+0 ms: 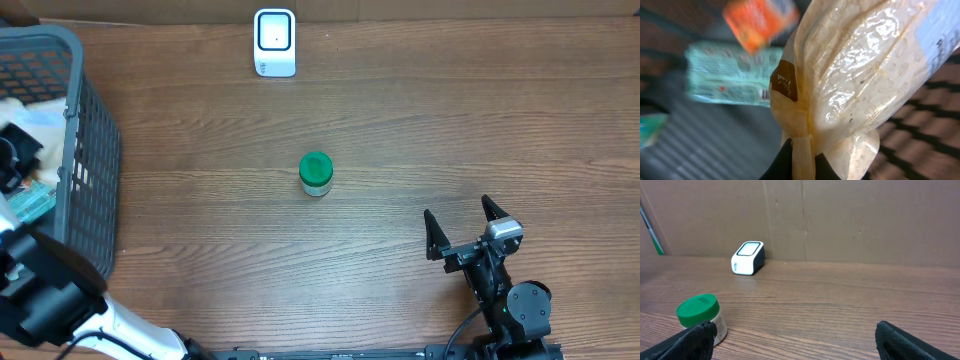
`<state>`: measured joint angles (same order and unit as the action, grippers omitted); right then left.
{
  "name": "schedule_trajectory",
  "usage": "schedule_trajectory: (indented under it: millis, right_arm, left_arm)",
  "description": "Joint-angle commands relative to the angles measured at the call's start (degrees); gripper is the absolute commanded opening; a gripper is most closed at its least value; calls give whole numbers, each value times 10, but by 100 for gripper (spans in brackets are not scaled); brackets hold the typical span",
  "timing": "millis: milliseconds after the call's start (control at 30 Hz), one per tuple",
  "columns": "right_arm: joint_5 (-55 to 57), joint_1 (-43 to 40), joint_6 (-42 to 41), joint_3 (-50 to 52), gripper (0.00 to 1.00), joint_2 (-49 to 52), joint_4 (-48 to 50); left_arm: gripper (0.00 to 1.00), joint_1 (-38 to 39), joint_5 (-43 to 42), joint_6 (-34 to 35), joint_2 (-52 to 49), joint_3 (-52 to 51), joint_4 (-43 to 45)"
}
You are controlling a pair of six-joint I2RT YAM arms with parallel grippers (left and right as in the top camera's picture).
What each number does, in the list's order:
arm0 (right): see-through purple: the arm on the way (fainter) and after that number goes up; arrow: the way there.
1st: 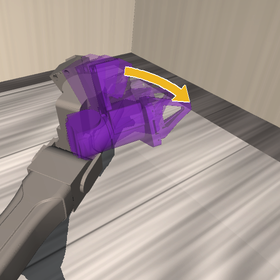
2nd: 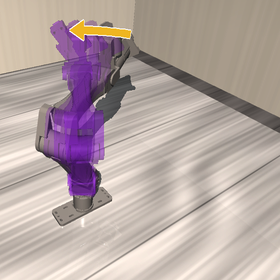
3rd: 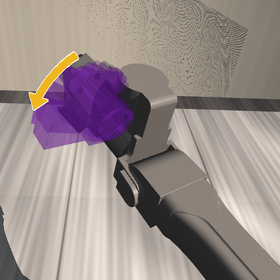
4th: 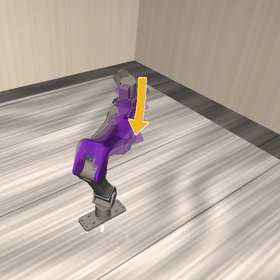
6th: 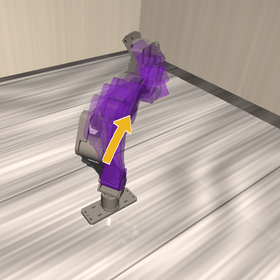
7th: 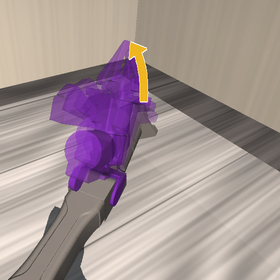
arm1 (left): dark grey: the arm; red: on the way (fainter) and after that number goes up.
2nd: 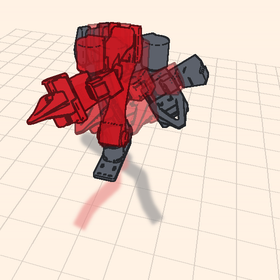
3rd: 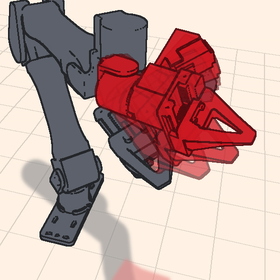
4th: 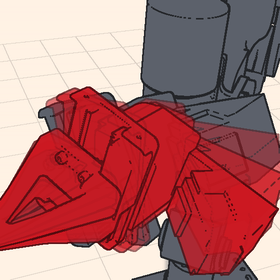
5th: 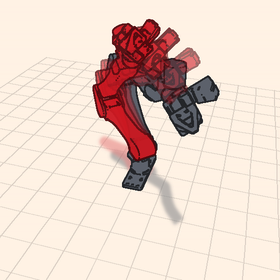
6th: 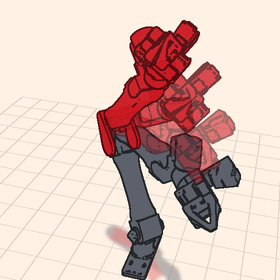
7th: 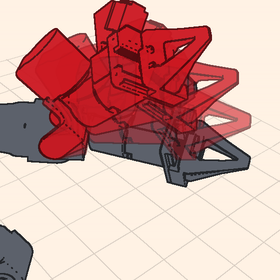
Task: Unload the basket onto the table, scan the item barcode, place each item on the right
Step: 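Reach the left gripper into the basket and grasp the clear bag, then place the clear bag on the table left of the jar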
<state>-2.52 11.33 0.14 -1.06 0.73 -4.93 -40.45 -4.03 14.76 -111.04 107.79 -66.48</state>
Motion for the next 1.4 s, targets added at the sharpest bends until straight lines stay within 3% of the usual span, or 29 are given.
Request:
schedule_trajectory:
  millis: [0, 200, 333, 567, 767, 1033, 1200, 1367]
  right_arm:
    - [5, 2, 0, 6, 100, -6, 3]
    - [5, 2, 0, 6, 100, -6, 3]
    - [5, 2, 0, 6, 100, -6, 3]
    - [5, 2, 0, 6, 100, -6, 3]
    - [5, 2, 0, 6, 100, -6, 3]
    - [5, 2, -1, 6, 100, -6, 3]
    - [5, 2, -1, 6, 100, -6, 3]
    - [5, 2, 0, 6, 100, -6, 3]
  left_arm:
    - [4, 9, -3, 37, 100, 76, -14]
    - [4, 55, -5, 37, 223, 100, -32]
    - [4, 139, -4, 32, 284, 100, -57]
    - [5, 344, 20, 18, 287, 74, -123]
    - [4, 466, 70, 90, 269, -41, -121]
    - [4, 525, 64, 181, 246, -263, -8]
    - [4, 533, 12, 203, 232, -367, 93]
    - [4, 532, 17, 274, 226, -449, 166]
